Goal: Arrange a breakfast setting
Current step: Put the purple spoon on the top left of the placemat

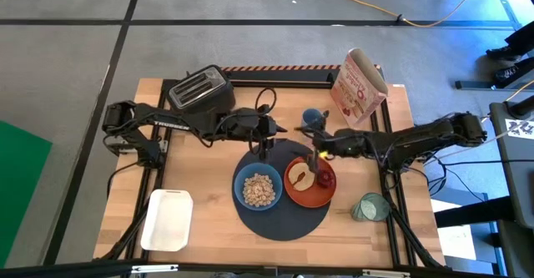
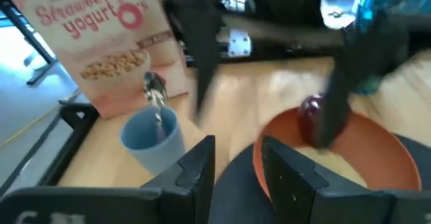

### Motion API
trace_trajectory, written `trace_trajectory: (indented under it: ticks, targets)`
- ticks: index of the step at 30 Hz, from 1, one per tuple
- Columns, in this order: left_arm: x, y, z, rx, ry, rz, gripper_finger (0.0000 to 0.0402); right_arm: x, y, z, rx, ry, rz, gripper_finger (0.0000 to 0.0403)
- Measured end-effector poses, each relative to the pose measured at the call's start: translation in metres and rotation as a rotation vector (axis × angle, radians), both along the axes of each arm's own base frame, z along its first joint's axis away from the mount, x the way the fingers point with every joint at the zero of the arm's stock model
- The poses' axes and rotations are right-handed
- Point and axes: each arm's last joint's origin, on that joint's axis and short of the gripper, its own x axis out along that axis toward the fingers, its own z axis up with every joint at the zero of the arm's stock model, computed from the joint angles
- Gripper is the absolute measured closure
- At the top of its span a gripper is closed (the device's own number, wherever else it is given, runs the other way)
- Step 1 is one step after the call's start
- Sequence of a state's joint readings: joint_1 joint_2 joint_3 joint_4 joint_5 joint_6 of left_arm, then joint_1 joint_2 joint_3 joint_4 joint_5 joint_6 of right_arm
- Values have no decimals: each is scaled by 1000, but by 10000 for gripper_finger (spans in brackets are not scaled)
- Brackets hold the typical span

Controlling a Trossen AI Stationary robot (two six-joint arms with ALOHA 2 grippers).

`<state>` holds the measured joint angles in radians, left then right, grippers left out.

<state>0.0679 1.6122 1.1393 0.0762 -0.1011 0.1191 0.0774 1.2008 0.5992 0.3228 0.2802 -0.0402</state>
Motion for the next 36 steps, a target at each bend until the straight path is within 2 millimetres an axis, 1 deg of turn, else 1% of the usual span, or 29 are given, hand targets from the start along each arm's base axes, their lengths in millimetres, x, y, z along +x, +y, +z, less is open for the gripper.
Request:
trace_trajectory:
  ticks: [3,7,11,13,15,18,22,25,27,30,33,36]
  targets:
    - [-5,3,-10,-27,-16,-40,285,5,-10,26,-2,37,-47,46]
    - [-12,8,-28,-68,-49,-42,285,0,-30,53,18,88,-106,72]
    - [-20,11,-48,-79,-1,5,285,-8,-50,65,75,220,-187,107]
    - [-22,11,-52,-79,13,24,285,-13,-57,64,103,292,-208,123]
    - [-22,11,-52,-77,10,26,285,-15,-60,65,121,305,-225,137]
    - [-21,10,-51,-91,10,-7,285,-18,-60,62,126,338,-226,154]
    - [-24,8,-56,-129,67,-32,285,-18,-59,62,135,345,-208,168]
    - [-22,2,-55,-151,57,-73,285,-18,-59,62,138,346,-202,171]
    - [-18,-6,-57,-157,38,-118,285,-18,-59,62,138,343,-203,171]
    - [-13,-19,-68,-148,65,-164,285,-19,-58,60,153,363,-189,172]
    - [-12,-26,-73,-132,88,-175,285,-25,-55,53,225,450,-156,172]
    - [-13,-28,-75,-120,107,-161,285,-33,-52,44,295,572,-171,172]
